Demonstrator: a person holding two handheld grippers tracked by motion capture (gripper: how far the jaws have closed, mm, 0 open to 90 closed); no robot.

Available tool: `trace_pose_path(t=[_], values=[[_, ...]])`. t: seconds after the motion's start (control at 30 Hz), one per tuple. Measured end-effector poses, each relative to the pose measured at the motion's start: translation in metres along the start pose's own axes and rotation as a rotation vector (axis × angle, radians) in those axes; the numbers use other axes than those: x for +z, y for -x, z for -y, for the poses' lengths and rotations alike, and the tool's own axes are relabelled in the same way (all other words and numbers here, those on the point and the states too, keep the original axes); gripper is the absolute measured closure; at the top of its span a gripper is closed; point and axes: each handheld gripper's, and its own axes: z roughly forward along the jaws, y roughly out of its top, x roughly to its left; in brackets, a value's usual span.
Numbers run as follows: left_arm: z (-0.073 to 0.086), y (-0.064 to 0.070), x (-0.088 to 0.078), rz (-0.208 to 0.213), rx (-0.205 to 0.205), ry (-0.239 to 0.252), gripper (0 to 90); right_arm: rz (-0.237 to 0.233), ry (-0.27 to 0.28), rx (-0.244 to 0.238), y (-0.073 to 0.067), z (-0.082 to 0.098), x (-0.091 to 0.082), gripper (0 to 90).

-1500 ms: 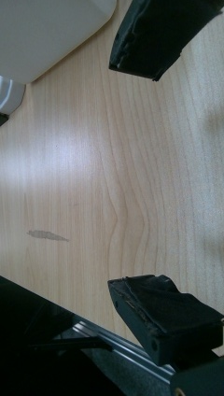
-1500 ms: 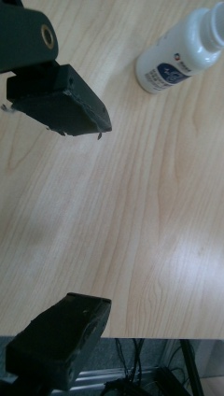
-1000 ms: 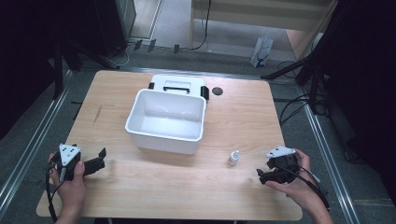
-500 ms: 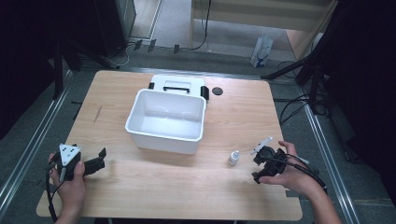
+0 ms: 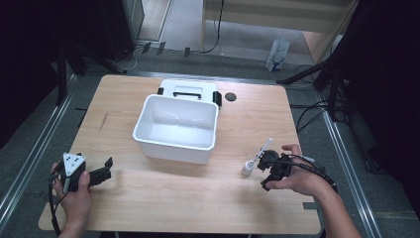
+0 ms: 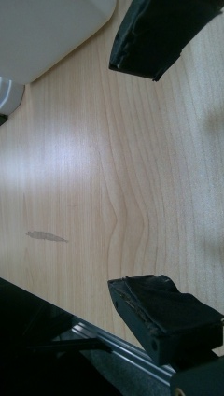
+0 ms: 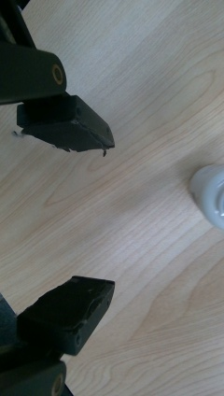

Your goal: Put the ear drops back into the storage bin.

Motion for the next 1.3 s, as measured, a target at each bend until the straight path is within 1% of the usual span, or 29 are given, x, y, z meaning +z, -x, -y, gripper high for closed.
trace_pose_path(t=[0.03, 0.13, 0.17, 0.37, 0.5, 0.6, 0.67, 0.7, 0.8, 0.83, 0.9, 1.03, 1.13, 1.17, 1.27, 1.3], values=[[0.000, 0.000, 0.000, -0.001, -0.001, 0.001, 0.5, -0.001, 0.000, -0.008, 0.000, -0.002, -0.001, 27.4], [0.000, 0.000, 0.000, -0.002, 0.000, 0.001, 0.5, -0.009, 0.001, -0.009, 0.000, -0.008, -0.003, 29.9], [0.000, 0.000, 0.000, -0.002, 0.000, 0.000, 0.4, -0.017, 0.005, -0.003, 0.001, -0.010, -0.003, 31.5], [0.000, 0.000, 0.000, 0.000, -0.001, -0.001, 0.5, -0.070, 0.022, -0.009, 0.002, -0.024, -0.008, 44.2], [0.000, 0.000, 0.000, 0.000, -0.002, -0.001, 0.5, -0.073, 0.053, 0.023, 0.006, -0.034, -0.012, 51.8], [0.000, 0.000, 0.000, 0.002, -0.002, -0.001, 0.5, -0.068, 0.054, 0.018, 0.005, -0.040, -0.013, 56.7], [0.000, 0.000, 0.000, 0.002, -0.002, 0.000, 0.5, -0.068, 0.053, 0.018, 0.003, -0.043, -0.012, 57.8], [0.000, 0.000, 0.000, 0.002, -0.003, 0.001, 0.5, -0.065, 0.052, 0.009, 0.003, -0.045, -0.012, 58.4], [0.000, 0.000, 0.000, 0.002, -0.004, 0.002, 0.5, -0.044, 0.050, 0.010, 0.001, -0.049, -0.010, 60.3], [0.000, 0.000, 0.000, 0.003, -0.004, 0.003, 0.5, -0.047, 0.049, 0.010, 0.001, -0.050, -0.010, 60.7], [0.000, -0.001, 0.000, 0.003, -0.005, 0.002, 0.5, -0.062, 0.049, 0.015, 0.002, -0.052, -0.009, 61.4], [0.000, -0.001, 0.000, 0.003, -0.005, 0.002, 0.5, -0.071, 0.043, 0.034, 0.004, -0.055, -0.006, 65.8], [0.000, -0.001, 0.000, 0.004, -0.004, 0.002, 0.5, -0.091, 0.035, 0.048, 0.006, -0.057, -0.003, 69.1], [0.000, -0.001, 0.000, 0.004, -0.004, 0.001, 0.5, -0.109, 0.034, 0.056, 0.007, -0.058, -0.002, 70.6], [0.000, -0.001, 0.000, 0.004, -0.004, 0.001, 0.5, -0.116, 0.026, 0.094, 0.010, -0.059, -0.002, 71.9], [0.000, -0.001, 0.000, 0.004, -0.004, 0.001, 0.5, -0.113, 0.029, 0.093, 0.010, -0.059, -0.002, 71.9]])
